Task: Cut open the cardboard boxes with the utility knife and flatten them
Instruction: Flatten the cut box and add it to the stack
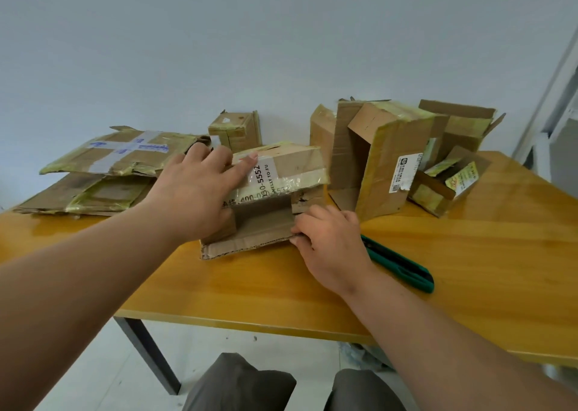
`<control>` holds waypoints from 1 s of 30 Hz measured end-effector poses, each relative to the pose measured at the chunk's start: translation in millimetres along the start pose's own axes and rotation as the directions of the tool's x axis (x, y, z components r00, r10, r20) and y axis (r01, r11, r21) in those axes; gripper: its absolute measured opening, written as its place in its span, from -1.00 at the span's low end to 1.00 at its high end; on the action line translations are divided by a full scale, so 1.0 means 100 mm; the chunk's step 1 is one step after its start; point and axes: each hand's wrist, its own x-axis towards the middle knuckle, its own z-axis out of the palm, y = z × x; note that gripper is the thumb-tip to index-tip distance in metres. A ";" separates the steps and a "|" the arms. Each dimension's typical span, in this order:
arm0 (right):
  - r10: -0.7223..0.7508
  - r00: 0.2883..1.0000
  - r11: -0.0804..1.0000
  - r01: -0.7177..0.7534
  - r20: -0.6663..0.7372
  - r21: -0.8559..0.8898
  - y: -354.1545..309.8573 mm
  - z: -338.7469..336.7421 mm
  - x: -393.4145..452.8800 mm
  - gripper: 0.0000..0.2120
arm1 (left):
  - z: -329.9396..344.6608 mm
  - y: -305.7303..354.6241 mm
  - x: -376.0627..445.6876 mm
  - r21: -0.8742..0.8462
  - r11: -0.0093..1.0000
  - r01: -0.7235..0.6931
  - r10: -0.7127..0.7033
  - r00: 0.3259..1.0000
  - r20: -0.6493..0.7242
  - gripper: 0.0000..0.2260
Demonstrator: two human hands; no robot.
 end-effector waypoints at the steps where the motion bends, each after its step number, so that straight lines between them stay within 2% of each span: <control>1: 0.011 1.000 1.000 -0.011 0.024 0.003 0.00 -0.02 -0.02 -0.88 | -0.06 -0.01 -0.01 -0.047 0.999 0.002 -0.001 1.000 0.024 -0.33; 3: 0.033 0.995 0.999 -0.032 0.089 -0.005 -0.01 -0.05 -0.07 -0.87 | -0.25 -0.05 0.00 -0.269 0.959 0.092 -0.066 0.992 0.107 -0.55; 5: 0.060 0.986 0.998 -0.055 0.158 -0.038 -0.01 -0.04 -0.13 -0.88 | -0.40 -0.10 0.01 -0.546 0.798 0.254 -0.137 0.959 0.246 -0.74; 6: 0.078 0.980 0.997 -0.071 0.181 -0.043 -0.01 -0.03 -0.16 -0.88 | -0.42 -0.14 0.01 -0.635 0.705 0.314 -0.152 0.943 0.297 -0.75; 10: 0.249 0.959 0.948 -0.269 0.134 0.167 0.00 0.00 -0.16 -0.91 | -0.36 -0.21 -0.04 -0.806 0.446 0.390 -0.238 0.919 0.314 -0.79; 11: 0.313 0.943 0.918 -0.331 0.113 0.219 0.00 -0.01 -0.12 -0.94 | -0.33 -0.20 -0.03 -0.830 0.398 0.391 -0.265 0.915 0.305 -0.82; 13: 0.419 0.907 0.872 -0.415 0.044 0.259 0.01 -0.02 -0.04 -0.84 | -0.27 -0.16 -0.03 -0.845 0.358 0.396 -0.330 0.901 0.282 -0.81; 16: 0.484 0.874 0.845 -0.453 -0.048 0.284 0.02 0.00 0.08 -0.52 | -0.13 -0.11 -0.04 -0.838 0.381 0.390 -0.468 0.863 0.189 -0.58; 18: 0.494 0.865 0.843 -0.454 -0.086 0.288 0.03 0.05 0.15 -0.29 | -0.08 -0.07 -0.03 -0.812 0.435 0.388 -0.530 0.840 0.117 -0.50; 20: 0.506 0.859 0.839 -0.467 -0.082 0.279 0.05 0.09 0.24 -0.10 | -0.06 -0.02 -0.02 -0.750 0.533 0.392 -0.545 0.837 0.050 -0.54; 22: 0.519 0.853 0.829 -0.487 -0.055 0.275 0.06 0.13 0.34 0.03 | -0.04 0.05 -0.01 -0.660 0.659 0.361 -0.497 0.867 -0.021 -0.68; 23: 0.525 0.850 0.826 -0.496 -0.046 0.267 0.05 0.15 0.39 0.07 | -0.02 0.09 -0.01 -0.627 0.706 0.330 -0.465 0.883 -0.059 -0.75; 25: 0.540 0.841 0.821 -0.514 -0.044 0.250 0.03 0.19 0.47 0.10 | 0.02 0.15 -0.02 -0.611 0.729 0.309 -0.448 0.890 -0.084 -0.79; 27: 0.564 0.823 0.812 -0.536 -0.070 0.232 -0.01 0.22 0.54 0.06 | 0.09 0.19 -0.04 -0.578 0.740 0.343 -0.454 0.890 -0.052 -0.65; 30: 0.578 0.808 0.809 -0.550 -0.114 0.207 -0.01 0.23 0.58 -0.11 | 0.18 0.25 -0.08 -0.400 0.840 0.365 -0.415 0.909 -0.041 -0.32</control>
